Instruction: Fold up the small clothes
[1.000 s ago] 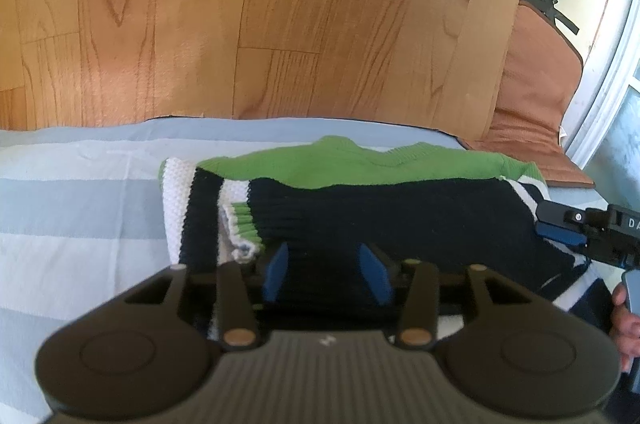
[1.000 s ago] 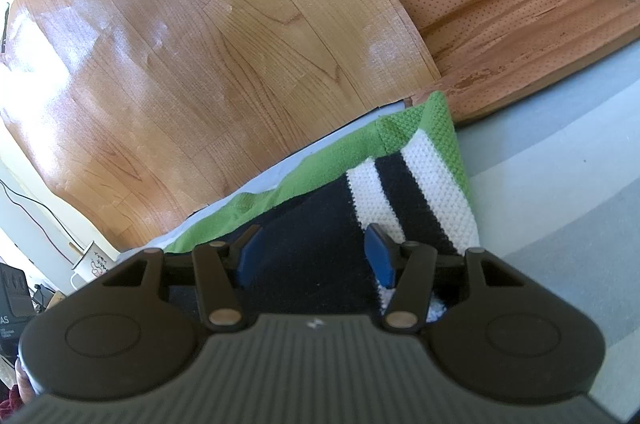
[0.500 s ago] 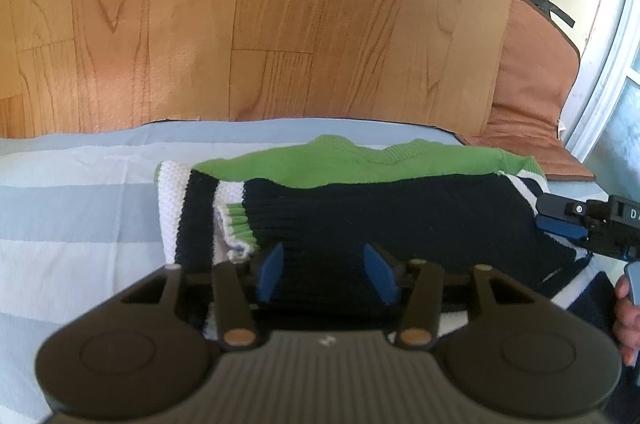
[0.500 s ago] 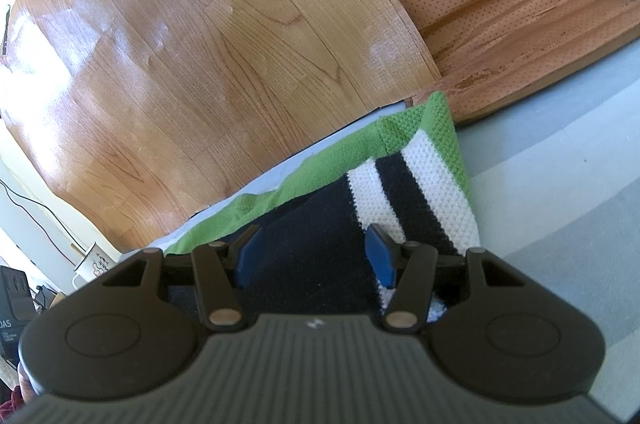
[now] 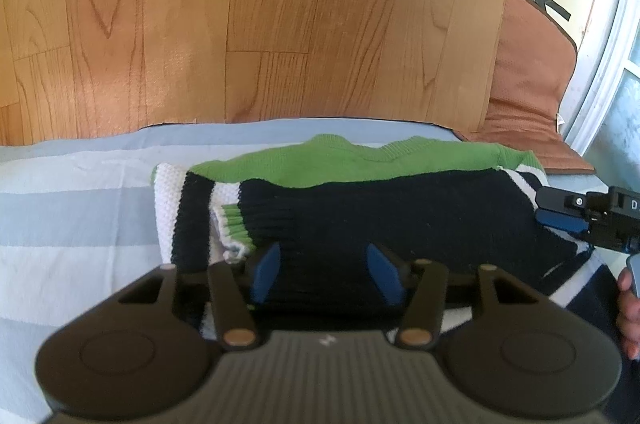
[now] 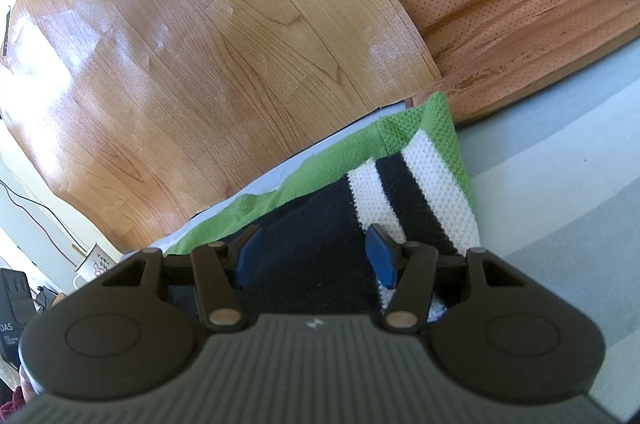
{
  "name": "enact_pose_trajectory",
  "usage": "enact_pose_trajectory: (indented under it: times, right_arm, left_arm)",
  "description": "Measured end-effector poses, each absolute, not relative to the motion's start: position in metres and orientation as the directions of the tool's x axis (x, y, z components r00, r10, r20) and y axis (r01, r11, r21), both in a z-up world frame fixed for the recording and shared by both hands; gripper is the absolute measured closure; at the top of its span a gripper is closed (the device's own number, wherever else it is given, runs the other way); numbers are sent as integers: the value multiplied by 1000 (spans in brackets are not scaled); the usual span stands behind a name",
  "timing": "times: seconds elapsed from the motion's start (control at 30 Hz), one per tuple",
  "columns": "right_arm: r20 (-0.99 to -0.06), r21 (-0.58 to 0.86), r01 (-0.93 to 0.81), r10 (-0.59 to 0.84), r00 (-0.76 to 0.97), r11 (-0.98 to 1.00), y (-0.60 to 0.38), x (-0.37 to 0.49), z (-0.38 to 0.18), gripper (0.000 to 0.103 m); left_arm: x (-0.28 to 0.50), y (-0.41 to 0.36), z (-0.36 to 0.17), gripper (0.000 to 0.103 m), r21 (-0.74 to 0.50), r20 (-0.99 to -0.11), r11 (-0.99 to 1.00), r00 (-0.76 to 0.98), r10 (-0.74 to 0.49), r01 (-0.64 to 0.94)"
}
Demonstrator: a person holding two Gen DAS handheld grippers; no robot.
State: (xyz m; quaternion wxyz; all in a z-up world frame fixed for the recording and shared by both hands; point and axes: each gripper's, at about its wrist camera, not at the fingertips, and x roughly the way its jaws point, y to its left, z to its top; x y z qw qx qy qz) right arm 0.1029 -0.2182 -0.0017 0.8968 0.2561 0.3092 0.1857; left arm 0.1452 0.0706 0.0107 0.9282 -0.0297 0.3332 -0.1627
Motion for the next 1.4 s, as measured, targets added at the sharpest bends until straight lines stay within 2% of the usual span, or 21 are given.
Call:
enact_pose_trajectory:
  times: [0.33,0.47,0.6,0.73,0.83,1.03,1.13,1.27,1.4]
  right_arm:
    - [-458,575,-175,492,740,799,-218,103,-2,42]
    - [-471,554,-184,489,734,812,-214,106,0,38]
    - [-518,485,-205,468,716,850,-204,108,4,37]
    - [-599,308,-278,412,686,910,-194,77,23,37]
    - [-581,301,-381,484,654,875,-205,37,41,38]
    - [-597,305,-433,524,607,849,-232,-33,58,40]
    - [-582,339,-416,536,612,844,-252,-60,61,46]
    - [-565,352,-457,575,592,817,-259,-91,65,46]
    - [-594,352,-508,607,527,786,-253,-115,61,46]
  left_arm:
    - [144,65,9,48,-132,-610,946,729,-312,295]
    - [143,60,9,45,-107,-614,947,729,-301,302]
    - [136,70,24,42,-188,-618,946,716,-324,265]
    - [85,101,49,29,-207,-552,941,763,-337,267]
    - [35,131,52,28,-186,-534,949,784,-316,256]
    - [-46,161,30,29,-251,-595,938,727,-344,239]
    - [-78,159,22,28,-295,-606,922,696,-384,252]
    - [-108,149,14,29,-276,-649,929,665,-369,246]
    - [-140,146,9,29,-263,-683,939,644,-344,223]
